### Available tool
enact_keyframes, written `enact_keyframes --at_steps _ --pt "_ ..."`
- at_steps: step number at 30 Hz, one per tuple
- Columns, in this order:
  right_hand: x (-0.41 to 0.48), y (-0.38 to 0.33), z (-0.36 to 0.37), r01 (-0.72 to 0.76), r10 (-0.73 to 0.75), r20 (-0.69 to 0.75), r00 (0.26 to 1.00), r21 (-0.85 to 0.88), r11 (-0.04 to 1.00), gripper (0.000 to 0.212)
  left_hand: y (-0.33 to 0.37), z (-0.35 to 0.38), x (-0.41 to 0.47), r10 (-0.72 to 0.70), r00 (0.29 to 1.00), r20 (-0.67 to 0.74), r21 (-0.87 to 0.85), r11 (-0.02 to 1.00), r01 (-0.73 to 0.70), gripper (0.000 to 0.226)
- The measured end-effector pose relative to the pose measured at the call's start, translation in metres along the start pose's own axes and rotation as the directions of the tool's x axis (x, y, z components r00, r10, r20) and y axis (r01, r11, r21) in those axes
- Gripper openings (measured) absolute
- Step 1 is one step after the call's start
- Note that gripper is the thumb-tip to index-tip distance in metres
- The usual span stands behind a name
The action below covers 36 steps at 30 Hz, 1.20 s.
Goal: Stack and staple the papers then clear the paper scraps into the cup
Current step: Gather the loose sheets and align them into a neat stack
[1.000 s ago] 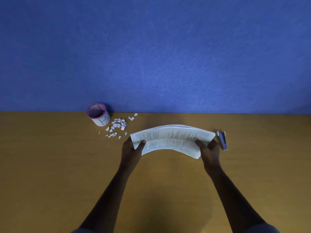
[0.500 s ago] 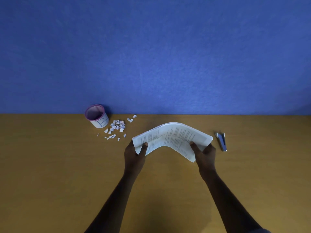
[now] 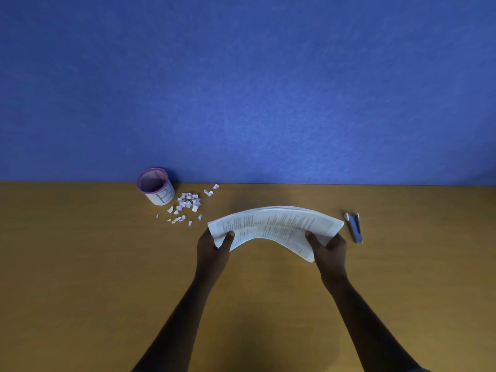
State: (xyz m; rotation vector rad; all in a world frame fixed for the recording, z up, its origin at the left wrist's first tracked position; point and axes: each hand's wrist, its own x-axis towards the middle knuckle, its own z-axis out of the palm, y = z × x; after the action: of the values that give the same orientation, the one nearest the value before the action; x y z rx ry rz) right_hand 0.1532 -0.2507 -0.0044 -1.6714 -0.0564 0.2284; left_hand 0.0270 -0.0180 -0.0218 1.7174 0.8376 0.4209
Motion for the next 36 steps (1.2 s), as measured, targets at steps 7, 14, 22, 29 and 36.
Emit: enact_keyframes --at_steps 7,14,22,29,36 --pt "0.007 0.0 -0.01 0.024 -0.025 -0.019 1.0 -0.086 0.996 0.034 0.008 -0.007 0.0 0.054 0.998 0.034 0.121 0.991 -0.058 0.025" --pt "0.019 -0.039 -0.02 0.251 -0.307 -0.045 0.951 -0.47 0.846 0.07 0.048 -0.025 0.015 0.205 0.97 0.128 0.261 0.937 -0.232 0.029" --pt "0.016 -0.116 0.023 0.653 -0.422 0.509 0.75 -0.67 0.353 0.063 0.096 -0.028 0.023 0.348 0.882 0.317 0.242 0.87 -0.43 0.035" --pt "0.014 -0.125 0.033 0.625 -0.42 0.467 0.778 -0.512 0.589 0.021 0.109 -0.038 0.021 0.361 0.857 0.368 0.207 0.866 -0.454 0.029" --pt "0.011 -0.125 0.015 0.481 -0.381 0.294 0.876 -0.485 0.73 0.02 0.076 -0.064 0.03 0.184 0.942 0.279 0.119 0.967 -0.224 0.015"
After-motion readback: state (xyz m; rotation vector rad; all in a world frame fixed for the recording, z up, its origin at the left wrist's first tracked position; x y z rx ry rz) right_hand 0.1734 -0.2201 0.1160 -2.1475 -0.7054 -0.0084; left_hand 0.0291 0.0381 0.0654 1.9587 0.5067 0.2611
